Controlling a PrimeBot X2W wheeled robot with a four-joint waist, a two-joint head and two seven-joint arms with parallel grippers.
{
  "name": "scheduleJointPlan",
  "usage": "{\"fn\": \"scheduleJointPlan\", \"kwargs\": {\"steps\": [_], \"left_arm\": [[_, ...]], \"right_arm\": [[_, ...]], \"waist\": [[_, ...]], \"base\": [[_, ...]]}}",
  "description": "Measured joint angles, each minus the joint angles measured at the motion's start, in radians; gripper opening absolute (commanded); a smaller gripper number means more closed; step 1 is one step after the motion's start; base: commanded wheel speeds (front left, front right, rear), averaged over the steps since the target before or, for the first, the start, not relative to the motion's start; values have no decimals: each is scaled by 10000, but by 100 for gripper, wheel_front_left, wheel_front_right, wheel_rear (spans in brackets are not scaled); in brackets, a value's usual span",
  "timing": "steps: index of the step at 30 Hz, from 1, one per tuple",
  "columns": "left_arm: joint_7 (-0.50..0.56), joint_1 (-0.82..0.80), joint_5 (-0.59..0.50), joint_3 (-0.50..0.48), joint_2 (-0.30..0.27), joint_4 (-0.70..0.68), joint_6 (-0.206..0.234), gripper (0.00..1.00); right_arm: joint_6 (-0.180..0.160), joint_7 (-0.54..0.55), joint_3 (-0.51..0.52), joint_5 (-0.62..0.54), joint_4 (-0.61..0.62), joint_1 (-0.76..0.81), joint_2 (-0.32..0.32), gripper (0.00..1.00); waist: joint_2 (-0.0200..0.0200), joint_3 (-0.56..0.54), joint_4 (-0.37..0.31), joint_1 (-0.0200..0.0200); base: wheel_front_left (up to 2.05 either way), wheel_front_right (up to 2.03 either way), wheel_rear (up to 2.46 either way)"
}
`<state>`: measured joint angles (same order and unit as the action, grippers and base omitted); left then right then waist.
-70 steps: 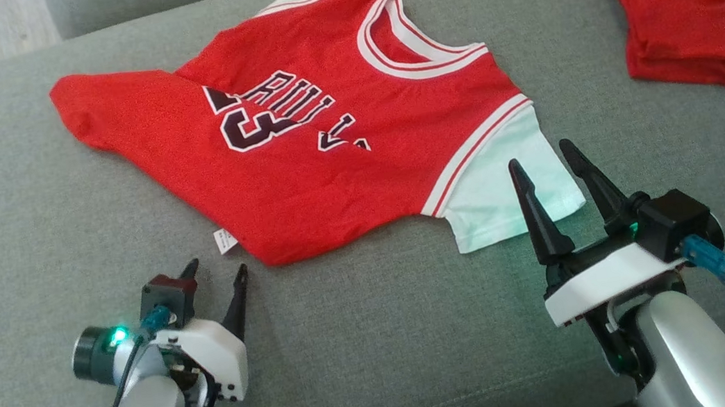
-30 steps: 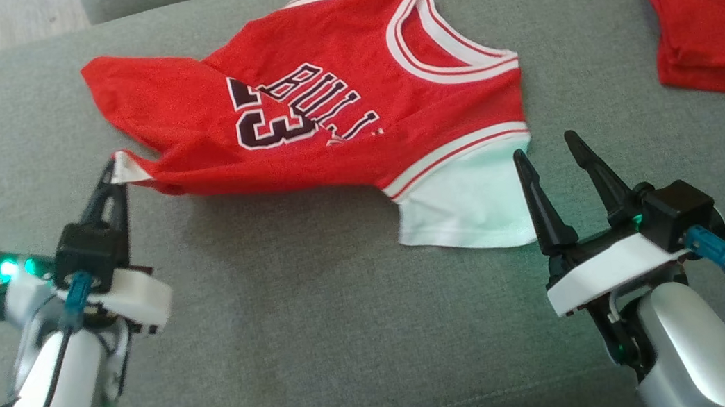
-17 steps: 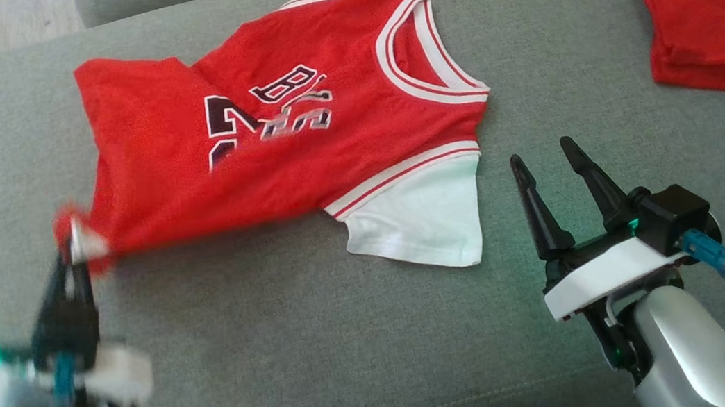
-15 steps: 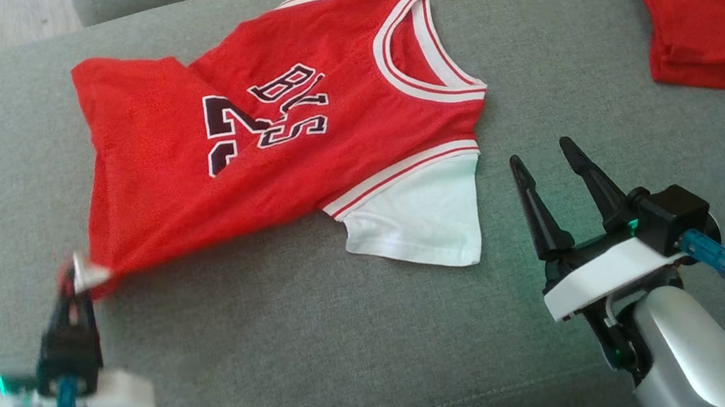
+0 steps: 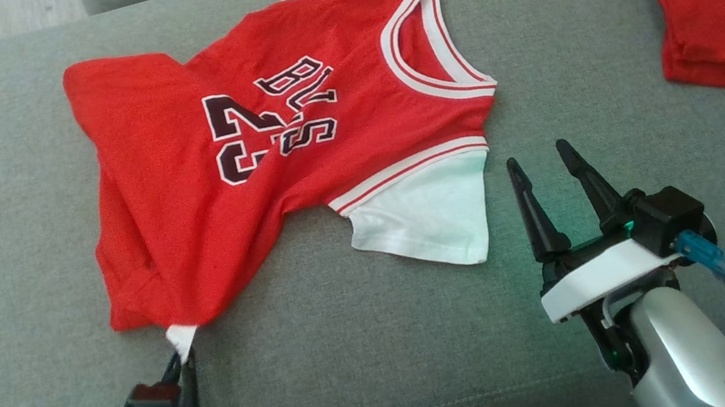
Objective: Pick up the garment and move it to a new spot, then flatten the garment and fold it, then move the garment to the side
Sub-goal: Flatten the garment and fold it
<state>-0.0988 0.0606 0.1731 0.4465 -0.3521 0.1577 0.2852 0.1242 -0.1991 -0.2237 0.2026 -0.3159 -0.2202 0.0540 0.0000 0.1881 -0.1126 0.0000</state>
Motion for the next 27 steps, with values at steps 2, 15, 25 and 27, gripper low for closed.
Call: {"fn": "scheduleJointPlan", "kwargs": {"steps": [2,15,25,27], "left_arm": [[-111,-11,324,-13,142,255,-180,100],[-984,724,1484,-608,593,403,-276,100],[-732,308,2585,-1323,610,-221,-460,100],[-640,-60,2767,-1329,732,-10,-568,100]], "right_arm": [[0,-4,-40,2,-19,0,0,100],[0,-6,-21,31,-151,68,2,100],[0,-4,-169,73,-146,74,2,100],[0,-4,-165,75,-144,72,2,100]], "waist": [[0,-47,55,0],[0,-775,638,0],[0,-669,534,0],[0,-606,451,0]], "base": [[0,0,0],[0,0,0],[0,0,0],[0,0,0]]}}
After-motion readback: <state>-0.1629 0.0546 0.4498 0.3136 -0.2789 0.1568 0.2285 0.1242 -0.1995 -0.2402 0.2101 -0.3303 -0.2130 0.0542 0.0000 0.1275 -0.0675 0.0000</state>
